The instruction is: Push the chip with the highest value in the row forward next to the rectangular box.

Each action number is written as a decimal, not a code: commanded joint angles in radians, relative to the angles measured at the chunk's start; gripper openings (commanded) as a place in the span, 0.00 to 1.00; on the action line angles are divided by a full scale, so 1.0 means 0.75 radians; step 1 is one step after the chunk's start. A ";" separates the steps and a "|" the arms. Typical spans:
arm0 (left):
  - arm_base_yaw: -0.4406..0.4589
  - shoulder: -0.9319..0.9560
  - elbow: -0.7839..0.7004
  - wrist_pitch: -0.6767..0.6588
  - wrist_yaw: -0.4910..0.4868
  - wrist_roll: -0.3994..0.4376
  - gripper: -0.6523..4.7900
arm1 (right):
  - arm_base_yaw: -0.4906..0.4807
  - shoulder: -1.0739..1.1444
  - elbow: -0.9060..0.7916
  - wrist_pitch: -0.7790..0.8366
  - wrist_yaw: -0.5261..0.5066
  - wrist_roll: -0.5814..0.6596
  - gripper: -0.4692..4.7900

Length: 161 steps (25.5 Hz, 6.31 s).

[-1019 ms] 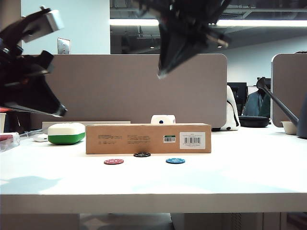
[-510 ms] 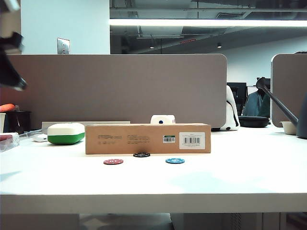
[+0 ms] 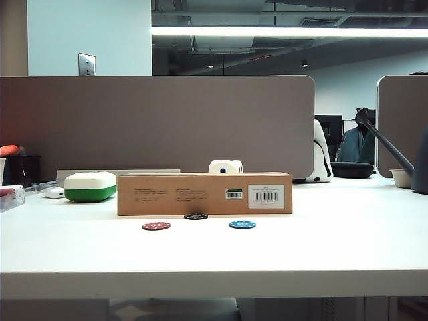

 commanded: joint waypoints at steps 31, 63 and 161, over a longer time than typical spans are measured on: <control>-0.064 -0.445 0.007 -0.017 0.009 0.001 0.11 | -0.003 -0.585 -0.300 -0.033 0.009 0.028 0.08; 0.176 -0.446 -0.446 -0.092 -0.026 -0.198 0.11 | -0.004 -0.585 -0.300 -0.033 0.009 0.028 0.08; 0.232 -0.446 -0.446 -0.101 0.034 0.006 0.11 | -0.004 -0.585 -0.300 -0.033 0.009 0.028 0.08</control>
